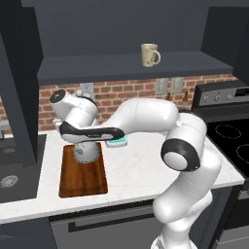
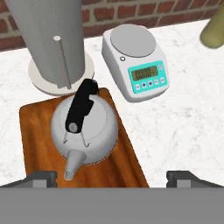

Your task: Pick the kettle from the counter and place it on the tray. Then pick the mug from the cabinet and place it on the tray. Then close the cabinet doors.

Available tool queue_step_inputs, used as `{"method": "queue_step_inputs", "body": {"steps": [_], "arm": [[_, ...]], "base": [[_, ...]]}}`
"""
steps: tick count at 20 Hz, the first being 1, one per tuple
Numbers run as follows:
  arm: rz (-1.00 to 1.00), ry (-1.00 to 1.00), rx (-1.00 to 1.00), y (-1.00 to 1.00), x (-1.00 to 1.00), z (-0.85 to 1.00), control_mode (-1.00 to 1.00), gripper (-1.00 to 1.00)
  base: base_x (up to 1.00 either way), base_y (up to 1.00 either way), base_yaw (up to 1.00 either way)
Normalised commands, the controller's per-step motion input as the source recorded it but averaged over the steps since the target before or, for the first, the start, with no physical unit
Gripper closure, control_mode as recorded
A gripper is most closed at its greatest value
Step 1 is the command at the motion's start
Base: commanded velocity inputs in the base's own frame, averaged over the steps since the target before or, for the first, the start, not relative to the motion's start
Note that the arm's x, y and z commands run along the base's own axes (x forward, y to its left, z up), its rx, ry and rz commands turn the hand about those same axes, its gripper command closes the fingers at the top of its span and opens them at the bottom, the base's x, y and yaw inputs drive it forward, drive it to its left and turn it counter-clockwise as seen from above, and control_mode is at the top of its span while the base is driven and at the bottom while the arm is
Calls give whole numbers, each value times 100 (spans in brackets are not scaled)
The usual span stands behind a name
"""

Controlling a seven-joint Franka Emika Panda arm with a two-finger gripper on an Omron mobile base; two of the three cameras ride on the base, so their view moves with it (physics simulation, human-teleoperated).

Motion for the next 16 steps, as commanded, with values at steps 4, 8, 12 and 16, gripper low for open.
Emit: {"method": "queue_step_inputs", "body": {"steps": [4, 8, 12, 16], "arm": [[2, 0, 0, -47, -53, 21, -100, -100], [9, 0, 0, -52, -54, 20, -100, -100], [16, 0, 0, -55, -56, 27, -100, -100], [19, 0, 1, -56, -53, 38, -100, -100]], "base": [[0, 0, 0], [0, 0, 0], [0, 0, 0], [0, 0, 0]]}}
